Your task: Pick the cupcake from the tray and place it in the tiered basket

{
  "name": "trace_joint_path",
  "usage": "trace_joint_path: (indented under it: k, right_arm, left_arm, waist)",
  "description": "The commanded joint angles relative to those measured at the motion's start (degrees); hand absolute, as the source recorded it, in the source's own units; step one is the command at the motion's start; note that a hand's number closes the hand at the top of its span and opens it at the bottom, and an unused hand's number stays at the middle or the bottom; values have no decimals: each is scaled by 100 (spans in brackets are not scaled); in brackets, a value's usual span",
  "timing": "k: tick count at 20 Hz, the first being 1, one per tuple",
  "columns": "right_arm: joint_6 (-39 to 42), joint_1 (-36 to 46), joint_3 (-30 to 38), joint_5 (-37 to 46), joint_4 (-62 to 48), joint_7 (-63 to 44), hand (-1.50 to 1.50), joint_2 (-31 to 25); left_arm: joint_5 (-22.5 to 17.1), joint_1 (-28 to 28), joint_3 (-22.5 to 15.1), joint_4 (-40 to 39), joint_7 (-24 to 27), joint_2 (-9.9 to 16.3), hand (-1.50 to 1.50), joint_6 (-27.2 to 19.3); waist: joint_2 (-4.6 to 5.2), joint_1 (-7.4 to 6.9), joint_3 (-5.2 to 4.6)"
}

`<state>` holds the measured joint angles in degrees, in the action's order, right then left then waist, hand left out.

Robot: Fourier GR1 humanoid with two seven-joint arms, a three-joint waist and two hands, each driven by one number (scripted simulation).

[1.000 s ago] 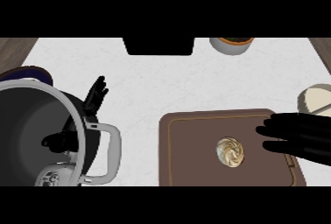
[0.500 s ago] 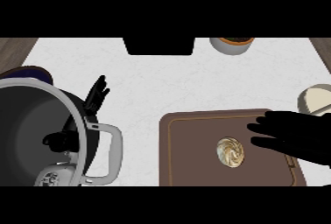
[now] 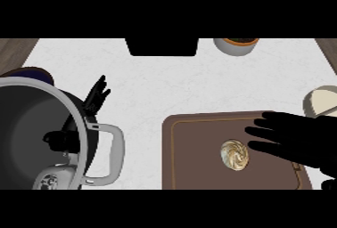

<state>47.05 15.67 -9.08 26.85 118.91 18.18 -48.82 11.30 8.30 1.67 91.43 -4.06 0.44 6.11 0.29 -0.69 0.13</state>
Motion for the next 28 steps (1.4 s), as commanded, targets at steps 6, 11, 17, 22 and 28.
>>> trace_joint_path:
  k: [6, 11, 17, 22, 28]
  right_arm:
    - [-1155, -110, -610, 1112, -875, 1206, -150, 48]
    - [-1691, -114, -926, 1724, -1715, 1291, -150, 314]
    - [-1409, 73, -894, 1653, -2091, 1522, -150, 342]
    - [-1739, 336, -1143, 1932, -2791, 1898, -150, 753]
    - [-1859, -87, -1302, 2115, -2375, 1883, -150, 699]
  left_arm:
    - [75, 257, 4, -785, 612, -42, 0, -1127]
    - [80, -60, -287, -170, 233, -42, 0, -1174]
    - [-23, 229, -436, -116, -87, -42, 0, -1414]
    - [-65, -129, -295, -84, 125, -43, 0, -1161]
    - [68, -43, -231, -709, 629, -43, 0, -1402]
  waist:
    - [-1, 73, -13]
    - [-14, 23, -11]
    - [-22, 60, -13]
    - [-16, 4, -13]
    - [-17, 94, -17]
